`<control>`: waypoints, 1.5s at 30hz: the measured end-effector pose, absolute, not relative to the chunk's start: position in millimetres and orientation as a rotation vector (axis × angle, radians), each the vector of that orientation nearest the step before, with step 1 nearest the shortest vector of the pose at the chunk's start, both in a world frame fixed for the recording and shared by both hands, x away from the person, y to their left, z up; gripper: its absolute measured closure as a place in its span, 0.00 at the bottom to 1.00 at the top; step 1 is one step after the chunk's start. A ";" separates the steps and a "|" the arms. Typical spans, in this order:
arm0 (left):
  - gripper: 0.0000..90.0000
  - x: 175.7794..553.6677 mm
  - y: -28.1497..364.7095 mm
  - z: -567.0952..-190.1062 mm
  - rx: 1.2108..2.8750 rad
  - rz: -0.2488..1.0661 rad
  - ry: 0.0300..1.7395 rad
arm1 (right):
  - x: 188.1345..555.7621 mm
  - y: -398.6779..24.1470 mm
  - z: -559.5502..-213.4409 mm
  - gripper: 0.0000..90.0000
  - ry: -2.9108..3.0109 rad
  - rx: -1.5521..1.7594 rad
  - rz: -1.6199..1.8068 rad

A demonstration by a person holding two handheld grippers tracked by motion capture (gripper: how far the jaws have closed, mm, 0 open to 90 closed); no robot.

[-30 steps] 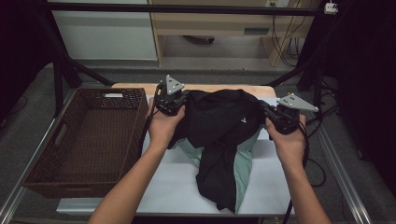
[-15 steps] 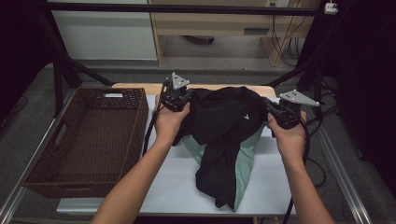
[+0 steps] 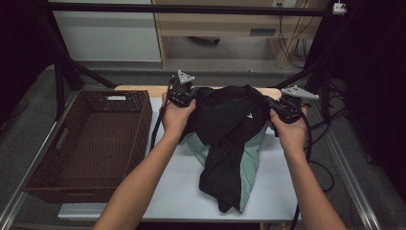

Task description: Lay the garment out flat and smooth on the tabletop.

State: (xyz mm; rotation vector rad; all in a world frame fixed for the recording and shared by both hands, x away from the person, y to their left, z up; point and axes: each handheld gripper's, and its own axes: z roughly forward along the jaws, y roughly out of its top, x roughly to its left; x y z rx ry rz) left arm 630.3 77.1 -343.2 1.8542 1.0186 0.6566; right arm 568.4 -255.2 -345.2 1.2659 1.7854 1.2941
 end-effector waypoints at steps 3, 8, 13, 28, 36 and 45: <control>0.99 648.4 75.3 -355.1 1.863 0.671 1.062 | 592.6 -251.2 -355.0 0.99 1.792 1.317 1.262; 0.75 659.6 76.9 -367.7 1.824 0.740 1.160 | 616.7 -241.2 -378.6 0.69 1.783 1.408 1.171; 0.70 638.5 80.3 -362.6 1.826 0.759 1.120 | 599.0 -234.2 -377.9 0.58 1.801 1.345 1.146; 0.56 540.3 96.2 -385.4 1.861 0.674 1.018 | 516.8 -228.5 -396.5 0.49 1.903 1.312 1.179; 0.36 492.9 100.8 -416.6 1.883 0.685 0.946 | 488.0 -215.6 -415.9 0.47 1.984 1.275 1.179; 0.30 453.2 111.2 -442.7 1.895 0.651 0.970 | 457.3 -204.1 -422.1 0.48 2.055 1.218 1.198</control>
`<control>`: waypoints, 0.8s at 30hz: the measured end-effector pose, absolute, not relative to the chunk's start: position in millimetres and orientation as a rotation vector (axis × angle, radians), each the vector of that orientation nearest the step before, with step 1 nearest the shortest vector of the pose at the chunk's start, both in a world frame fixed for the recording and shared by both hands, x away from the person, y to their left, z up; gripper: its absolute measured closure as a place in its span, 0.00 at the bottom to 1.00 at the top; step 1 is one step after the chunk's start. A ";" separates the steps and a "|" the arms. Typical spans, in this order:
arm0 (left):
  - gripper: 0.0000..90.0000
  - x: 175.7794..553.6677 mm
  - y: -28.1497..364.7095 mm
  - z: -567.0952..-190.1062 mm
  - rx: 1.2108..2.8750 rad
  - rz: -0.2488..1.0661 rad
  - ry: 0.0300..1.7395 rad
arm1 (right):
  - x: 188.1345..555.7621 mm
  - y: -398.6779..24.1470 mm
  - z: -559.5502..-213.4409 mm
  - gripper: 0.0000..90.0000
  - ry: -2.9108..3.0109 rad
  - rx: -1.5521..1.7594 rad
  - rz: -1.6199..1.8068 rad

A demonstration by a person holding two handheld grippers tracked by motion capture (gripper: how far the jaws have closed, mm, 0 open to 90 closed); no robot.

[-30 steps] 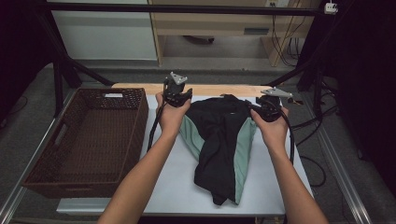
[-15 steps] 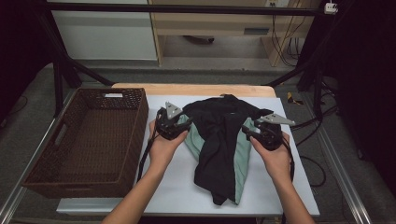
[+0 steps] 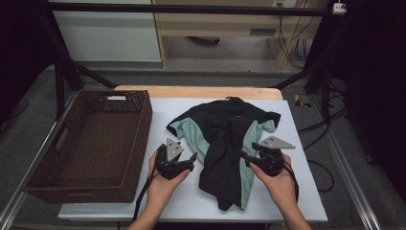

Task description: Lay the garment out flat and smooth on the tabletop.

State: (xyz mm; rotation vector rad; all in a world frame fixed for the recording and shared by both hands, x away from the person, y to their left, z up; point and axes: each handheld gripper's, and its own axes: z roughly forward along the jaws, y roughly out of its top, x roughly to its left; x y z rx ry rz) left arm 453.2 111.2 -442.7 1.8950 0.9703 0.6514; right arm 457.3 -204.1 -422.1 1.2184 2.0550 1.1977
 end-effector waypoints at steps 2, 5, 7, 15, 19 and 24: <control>0.27 445.8 117.5 -447.2 1.881 0.628 0.972 | 447.8 -202.7 -427.0 0.48 2.086 1.201 1.177; 0.19 439.9 124.3 -456.9 1.882 0.586 0.933 | 440.2 -203.5 -437.9 0.46 2.125 1.232 1.139; 0.16 438.9 124.9 -460.2 1.894 0.571 0.934 | 437.7 -205.0 -445.9 0.46 2.133 1.268 1.128; 0.16 439.9 119.6 -465.8 1.902 0.560 0.933 | 435.2 -198.7 -463.3 0.46 2.203 1.276 1.057; 0.16 439.6 121.6 -465.5 1.899 0.574 0.939 | 434.0 -199.4 -465.4 0.48 2.199 1.267 1.024; 0.17 437.4 125.4 -466.1 1.896 0.587 0.948 | 434.0 -207.0 -463.0 0.51 2.173 1.278 1.040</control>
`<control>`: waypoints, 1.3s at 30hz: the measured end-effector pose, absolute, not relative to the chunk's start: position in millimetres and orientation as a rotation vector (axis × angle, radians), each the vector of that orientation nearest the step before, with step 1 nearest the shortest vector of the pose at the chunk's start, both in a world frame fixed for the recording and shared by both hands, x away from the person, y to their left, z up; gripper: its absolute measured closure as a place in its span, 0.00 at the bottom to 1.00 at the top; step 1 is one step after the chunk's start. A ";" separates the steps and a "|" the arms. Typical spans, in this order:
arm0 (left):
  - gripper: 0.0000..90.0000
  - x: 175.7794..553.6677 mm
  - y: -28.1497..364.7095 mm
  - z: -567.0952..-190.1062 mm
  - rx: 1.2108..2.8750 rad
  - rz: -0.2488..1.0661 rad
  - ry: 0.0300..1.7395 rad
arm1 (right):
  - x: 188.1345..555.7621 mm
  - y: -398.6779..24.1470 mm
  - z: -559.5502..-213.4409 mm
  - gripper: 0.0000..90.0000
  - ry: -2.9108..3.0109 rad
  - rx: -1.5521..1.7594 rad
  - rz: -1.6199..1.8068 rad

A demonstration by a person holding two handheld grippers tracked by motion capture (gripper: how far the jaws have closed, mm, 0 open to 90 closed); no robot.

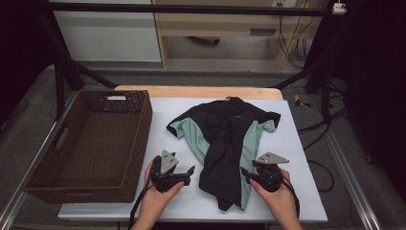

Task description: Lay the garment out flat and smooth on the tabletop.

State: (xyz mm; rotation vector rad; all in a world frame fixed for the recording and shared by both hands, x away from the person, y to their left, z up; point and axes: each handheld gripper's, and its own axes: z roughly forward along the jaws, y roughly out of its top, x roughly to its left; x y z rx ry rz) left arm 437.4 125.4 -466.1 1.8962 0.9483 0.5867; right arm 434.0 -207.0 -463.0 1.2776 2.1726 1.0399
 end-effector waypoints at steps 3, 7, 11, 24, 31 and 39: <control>0.17 437.1 127.0 -464.4 1.877 0.575 0.962 | 434.0 -208.5 -465.0 0.53 2.176 1.277 1.024; 0.19 435.8 125.5 -464.1 1.891 0.587 0.947 | 433.4 -204.7 -463.0 0.56 2.172 1.272 1.054; 0.19 435.1 125.8 -463.9 1.886 0.590 0.956 | 432.1 -194.3 -465.9 0.56 2.217 1.243 1.048; 0.21 435.8 129.2 -463.5 1.879 0.597 0.970 | 435.1 -186.9 -478.7 0.87 2.282 1.228 0.972; 0.21 437.0 132.3 -462.8 1.873 0.606 0.982 | 433.2 -197.5 -470.2 0.97 2.257 1.228 1.039; 0.22 437.6 132.5 -463.9 1.879 0.608 0.987 | 427.6 -208.8 -458.8 0.97 2.205 1.215 1.101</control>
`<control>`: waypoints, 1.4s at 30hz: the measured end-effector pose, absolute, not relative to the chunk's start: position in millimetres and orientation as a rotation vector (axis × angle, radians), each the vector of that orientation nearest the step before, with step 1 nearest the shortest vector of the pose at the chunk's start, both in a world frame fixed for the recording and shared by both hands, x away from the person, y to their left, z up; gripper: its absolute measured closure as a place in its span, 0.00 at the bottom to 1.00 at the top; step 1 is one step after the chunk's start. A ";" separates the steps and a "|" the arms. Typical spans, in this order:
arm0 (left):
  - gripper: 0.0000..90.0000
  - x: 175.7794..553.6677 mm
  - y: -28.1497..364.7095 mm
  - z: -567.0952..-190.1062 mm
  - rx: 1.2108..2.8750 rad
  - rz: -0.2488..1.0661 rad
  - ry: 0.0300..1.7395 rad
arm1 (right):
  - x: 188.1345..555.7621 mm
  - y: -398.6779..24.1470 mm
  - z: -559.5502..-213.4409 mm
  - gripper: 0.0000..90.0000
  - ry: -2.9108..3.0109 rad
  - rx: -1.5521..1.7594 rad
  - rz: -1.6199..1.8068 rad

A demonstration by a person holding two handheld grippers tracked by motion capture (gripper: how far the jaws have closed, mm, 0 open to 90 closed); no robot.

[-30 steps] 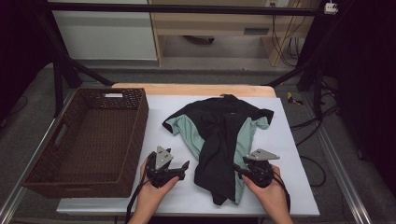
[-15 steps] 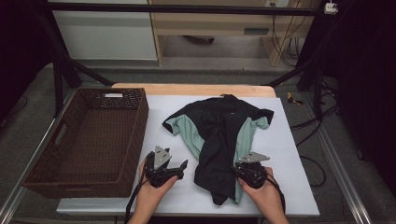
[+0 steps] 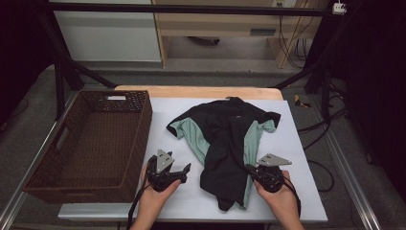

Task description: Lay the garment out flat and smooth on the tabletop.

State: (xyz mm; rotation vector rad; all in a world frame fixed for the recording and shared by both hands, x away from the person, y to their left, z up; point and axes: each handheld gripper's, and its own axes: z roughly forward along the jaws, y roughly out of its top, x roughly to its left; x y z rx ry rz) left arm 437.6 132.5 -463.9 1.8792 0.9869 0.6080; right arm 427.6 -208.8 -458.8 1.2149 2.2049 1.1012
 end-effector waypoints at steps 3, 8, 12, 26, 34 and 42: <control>0.22 438.0 132.7 -464.6 1.881 0.604 0.992 | 427.9 -208.0 -459.3 0.97 2.213 1.189 1.092; 0.22 438.0 134.2 -463.6 1.876 0.607 0.996 | 426.6 -213.7 -452.8 0.97 2.179 1.200 1.116; 0.22 438.4 134.0 -464.7 1.883 0.606 1.001 | 423.2 -226.1 -447.0 0.97 2.137 1.222 1.140; 0.20 437.4 127.0 -469.0 1.936 0.605 1.000 | 433.1 -274.3 -462.7 0.98 2.085 1.417 1.025; 0.20 438.2 125.2 -470.7 1.954 0.598 0.992 | 429.5 -251.8 -457.1 0.77 2.092 1.344 1.036; 0.22 436.8 124.8 -469.2 1.948 0.616 0.986 | 420.9 -208.1 -446.1 0.65 2.148 1.208 1.088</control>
